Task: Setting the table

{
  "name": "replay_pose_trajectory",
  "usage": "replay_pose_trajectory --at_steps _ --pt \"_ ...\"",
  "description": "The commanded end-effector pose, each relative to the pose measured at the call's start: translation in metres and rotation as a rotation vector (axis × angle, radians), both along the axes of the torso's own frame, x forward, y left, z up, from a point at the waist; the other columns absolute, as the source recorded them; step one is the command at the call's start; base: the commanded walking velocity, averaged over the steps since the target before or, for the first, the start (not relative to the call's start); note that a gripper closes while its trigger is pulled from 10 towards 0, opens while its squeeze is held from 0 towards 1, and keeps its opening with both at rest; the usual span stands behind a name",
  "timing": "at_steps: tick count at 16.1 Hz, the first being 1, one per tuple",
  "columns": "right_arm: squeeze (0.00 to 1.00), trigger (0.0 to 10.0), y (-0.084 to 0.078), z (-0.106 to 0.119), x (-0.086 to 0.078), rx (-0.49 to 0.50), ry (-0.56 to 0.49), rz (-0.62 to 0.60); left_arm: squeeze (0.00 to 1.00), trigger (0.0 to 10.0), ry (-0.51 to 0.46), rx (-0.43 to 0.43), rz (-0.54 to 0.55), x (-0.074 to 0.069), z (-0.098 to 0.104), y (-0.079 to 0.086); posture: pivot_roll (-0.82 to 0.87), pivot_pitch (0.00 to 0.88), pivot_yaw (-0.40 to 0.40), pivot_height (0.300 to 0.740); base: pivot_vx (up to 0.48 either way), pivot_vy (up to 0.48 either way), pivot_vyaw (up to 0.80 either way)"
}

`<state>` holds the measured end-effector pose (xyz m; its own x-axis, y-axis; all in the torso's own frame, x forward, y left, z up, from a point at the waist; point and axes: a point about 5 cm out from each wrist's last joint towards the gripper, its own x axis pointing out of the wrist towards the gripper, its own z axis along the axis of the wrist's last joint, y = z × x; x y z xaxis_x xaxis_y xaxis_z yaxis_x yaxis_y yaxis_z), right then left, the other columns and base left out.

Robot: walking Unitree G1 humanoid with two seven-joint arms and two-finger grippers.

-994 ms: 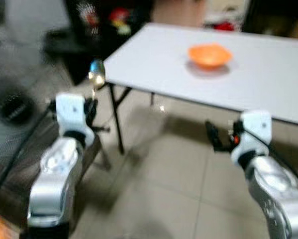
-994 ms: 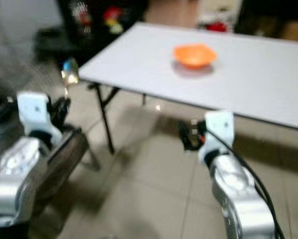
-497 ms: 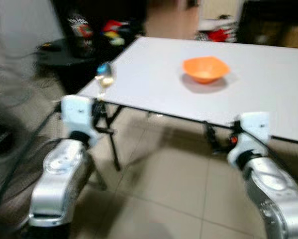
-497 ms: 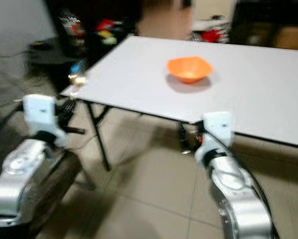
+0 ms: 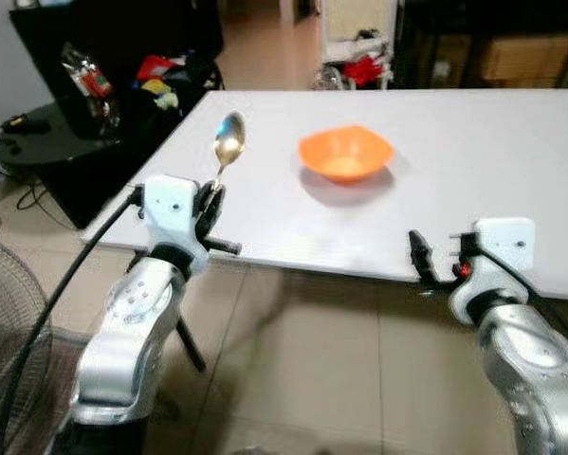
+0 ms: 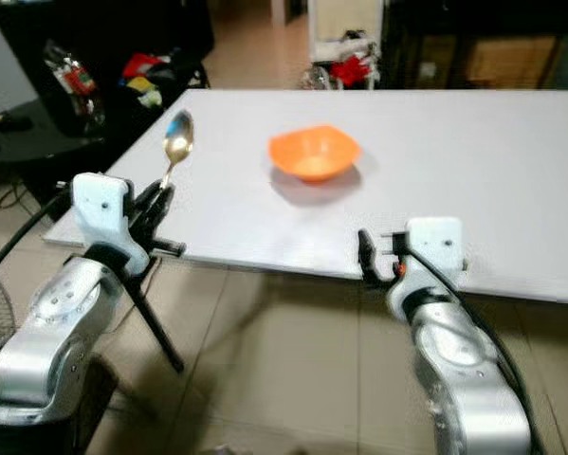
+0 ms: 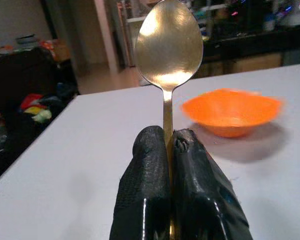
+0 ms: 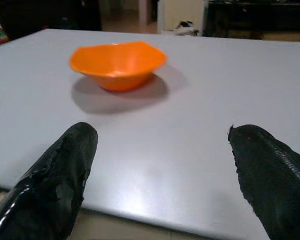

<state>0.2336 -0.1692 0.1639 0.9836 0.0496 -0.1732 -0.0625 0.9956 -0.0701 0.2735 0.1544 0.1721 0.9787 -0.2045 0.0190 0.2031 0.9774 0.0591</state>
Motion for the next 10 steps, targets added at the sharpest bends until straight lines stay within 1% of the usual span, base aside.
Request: replay_pose_trajectory --at_steps 1,3,4,5,7,10 --pt "0.00 10.0 -0.003 0.003 -0.001 -0.009 -0.010 -0.002 0.00 10.0 -0.008 -0.003 -0.008 0.001 0.002 -0.002 -0.12 0.000 0.106 0.740 0.416 0.000 0.00" --pt "0.00 10.0 -0.002 0.003 -0.001 -0.011 -0.009 0.010 0.00 10.0 -0.003 0.000 0.000 0.002 0.001 -0.001 -0.11 0.000 0.102 0.740 0.416 0.000 0.00" --pt "0.00 10.0 0.000 0.004 0.000 -0.004 -0.010 0.045 0.00 10.0 0.014 0.011 0.016 0.003 -0.001 0.002 -0.11 0.000 0.101 0.740 0.334 0.000 0.00" --pt "0.00 10.0 0.001 0.004 0.000 0.000 -0.008 0.066 0.00 10.0 0.020 0.009 0.019 0.003 -0.002 0.003 -0.11 0.000 0.101 0.740 0.000 0.000 0.00" --pt "0.00 10.0 0.006 0.005 0.000 0.003 -0.004 0.127 0.00 10.0 0.035 0.035 0.028 0.006 -0.004 0.007 -0.11 0.000 0.103 0.740 0.000 0.000 0.00" --pt "0.00 10.0 0.015 0.005 -0.003 0.014 0.015 0.244 0.00 10.0 0.043 0.070 0.018 0.014 -0.004 0.009 -0.11 0.000 0.111 0.740 0.000 0.000 0.00"
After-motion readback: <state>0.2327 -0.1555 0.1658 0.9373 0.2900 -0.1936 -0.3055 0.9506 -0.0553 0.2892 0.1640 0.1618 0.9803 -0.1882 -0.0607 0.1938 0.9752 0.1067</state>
